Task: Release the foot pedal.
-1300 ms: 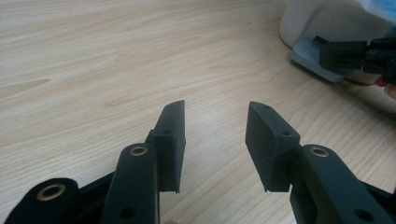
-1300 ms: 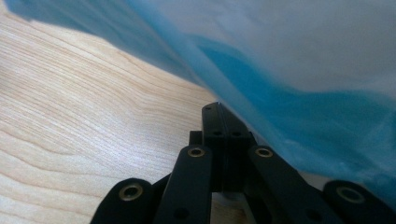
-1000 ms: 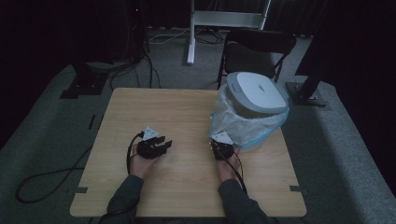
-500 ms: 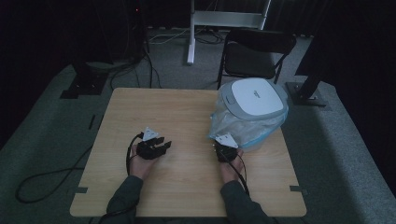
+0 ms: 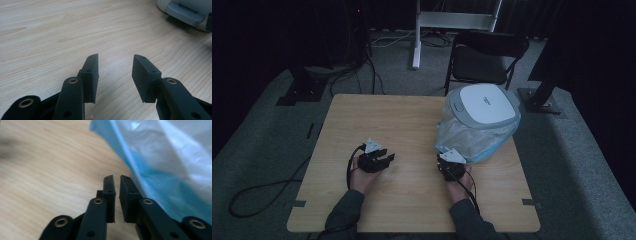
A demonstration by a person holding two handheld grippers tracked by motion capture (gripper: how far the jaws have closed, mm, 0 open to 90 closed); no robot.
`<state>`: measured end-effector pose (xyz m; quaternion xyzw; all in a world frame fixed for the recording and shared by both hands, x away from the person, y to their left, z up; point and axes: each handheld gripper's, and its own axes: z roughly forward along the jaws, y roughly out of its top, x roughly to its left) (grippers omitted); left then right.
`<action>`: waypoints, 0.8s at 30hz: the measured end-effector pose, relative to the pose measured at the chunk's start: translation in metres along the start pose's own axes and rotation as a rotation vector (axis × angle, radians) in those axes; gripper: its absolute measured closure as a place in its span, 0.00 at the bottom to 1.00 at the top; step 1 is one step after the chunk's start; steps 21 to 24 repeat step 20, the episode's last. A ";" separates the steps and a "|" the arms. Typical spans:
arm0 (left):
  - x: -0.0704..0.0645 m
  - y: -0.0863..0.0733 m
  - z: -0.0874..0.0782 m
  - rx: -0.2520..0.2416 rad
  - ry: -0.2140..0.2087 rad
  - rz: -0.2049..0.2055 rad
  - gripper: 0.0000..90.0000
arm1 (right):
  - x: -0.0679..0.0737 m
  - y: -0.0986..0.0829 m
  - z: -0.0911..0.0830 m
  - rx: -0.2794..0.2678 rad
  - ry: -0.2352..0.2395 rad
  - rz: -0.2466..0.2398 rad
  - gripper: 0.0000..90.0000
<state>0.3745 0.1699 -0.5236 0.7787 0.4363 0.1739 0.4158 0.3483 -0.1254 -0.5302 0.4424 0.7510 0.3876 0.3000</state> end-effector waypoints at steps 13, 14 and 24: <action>0.002 -0.007 0.000 0.014 0.007 0.000 0.63 | 0.010 -0.012 -0.006 0.087 0.107 -0.019 0.64; 0.002 -0.007 0.000 0.014 0.007 -0.002 0.63 | 0.011 -0.013 -0.006 0.095 0.111 -0.024 0.64; 0.002 -0.008 0.001 0.019 0.013 0.003 0.63 | 0.016 -0.019 -0.003 0.144 0.136 -0.055 0.51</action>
